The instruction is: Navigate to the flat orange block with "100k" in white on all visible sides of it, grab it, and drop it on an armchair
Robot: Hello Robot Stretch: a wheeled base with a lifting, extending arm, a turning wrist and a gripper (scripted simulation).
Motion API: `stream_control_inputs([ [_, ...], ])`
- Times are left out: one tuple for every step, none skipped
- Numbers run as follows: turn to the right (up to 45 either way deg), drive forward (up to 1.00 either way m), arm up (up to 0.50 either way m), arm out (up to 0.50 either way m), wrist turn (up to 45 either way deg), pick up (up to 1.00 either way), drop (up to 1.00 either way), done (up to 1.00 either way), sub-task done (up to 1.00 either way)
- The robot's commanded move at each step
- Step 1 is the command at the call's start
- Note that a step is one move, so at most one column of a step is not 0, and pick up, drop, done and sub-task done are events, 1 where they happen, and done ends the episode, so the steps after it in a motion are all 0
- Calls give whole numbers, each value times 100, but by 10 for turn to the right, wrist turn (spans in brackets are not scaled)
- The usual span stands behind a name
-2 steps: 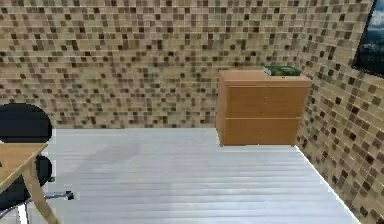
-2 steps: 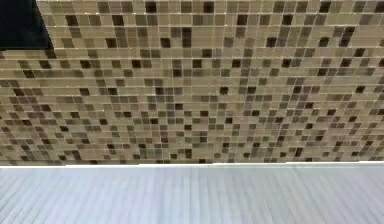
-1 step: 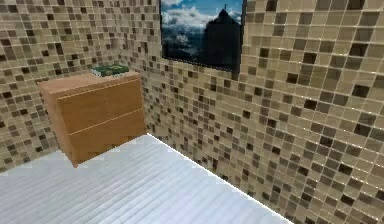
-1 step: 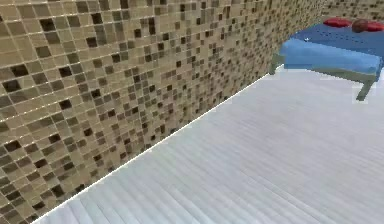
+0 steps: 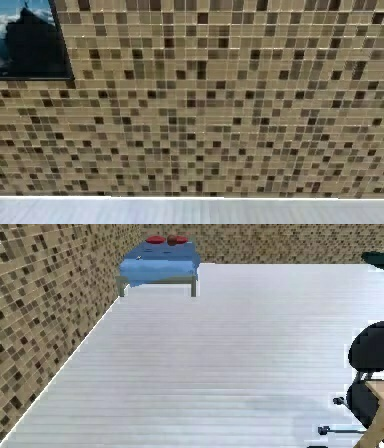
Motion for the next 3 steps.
stream_control_inputs([
  [0, 15, 0, 0, 0, 0, 0, 0, 0],
  [-450, 0, 0, 0, 0, 0, 0, 0, 0],
  [-330, 0, 0, 0, 0, 0, 0, 0, 0],
])
